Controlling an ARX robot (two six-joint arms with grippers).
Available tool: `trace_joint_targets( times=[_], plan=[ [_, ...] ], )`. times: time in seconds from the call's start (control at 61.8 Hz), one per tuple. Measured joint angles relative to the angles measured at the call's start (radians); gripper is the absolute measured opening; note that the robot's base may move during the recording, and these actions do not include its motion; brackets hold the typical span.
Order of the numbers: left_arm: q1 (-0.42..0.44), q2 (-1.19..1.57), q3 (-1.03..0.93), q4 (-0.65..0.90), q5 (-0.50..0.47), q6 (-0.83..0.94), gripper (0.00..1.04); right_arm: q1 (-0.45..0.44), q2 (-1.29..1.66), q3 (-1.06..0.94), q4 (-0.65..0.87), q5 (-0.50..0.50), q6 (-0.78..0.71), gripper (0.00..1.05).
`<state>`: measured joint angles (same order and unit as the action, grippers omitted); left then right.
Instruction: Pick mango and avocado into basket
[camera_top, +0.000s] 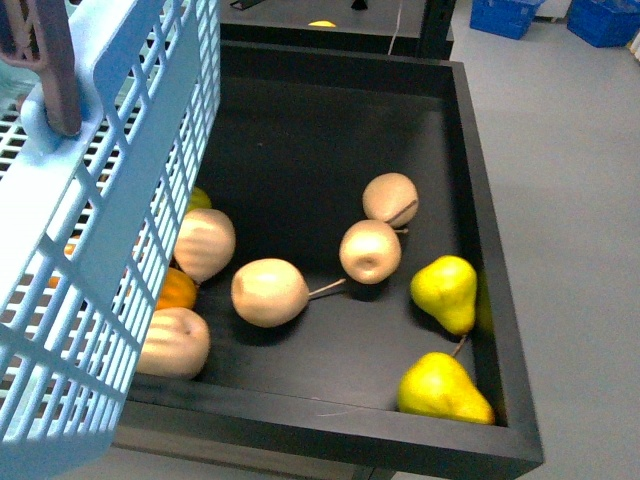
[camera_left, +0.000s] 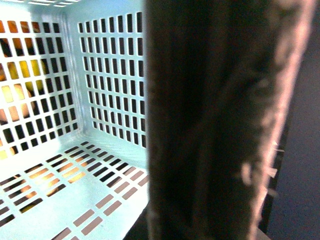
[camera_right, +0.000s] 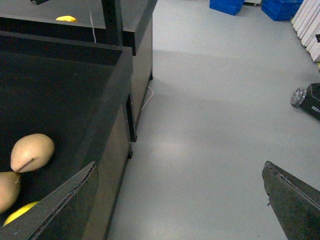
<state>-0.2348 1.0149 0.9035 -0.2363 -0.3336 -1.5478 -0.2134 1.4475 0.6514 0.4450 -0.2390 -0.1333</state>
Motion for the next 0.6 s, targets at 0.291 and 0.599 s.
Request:
trace_joint_targets(
  times=[0.291, 0.599],
  plan=[
    [0.0, 0.0, 0.0, 0.001, 0.0, 0.001, 0.06, 0.0, 0.0, 0.0, 0.0, 0.006, 0.0, 0.97],
    [0.0, 0.0, 0.0, 0.0, -0.002, 0.001, 0.06, 0.0, 0.0, 0.0, 0.0, 0.003, 0.0, 0.97]
  ],
)
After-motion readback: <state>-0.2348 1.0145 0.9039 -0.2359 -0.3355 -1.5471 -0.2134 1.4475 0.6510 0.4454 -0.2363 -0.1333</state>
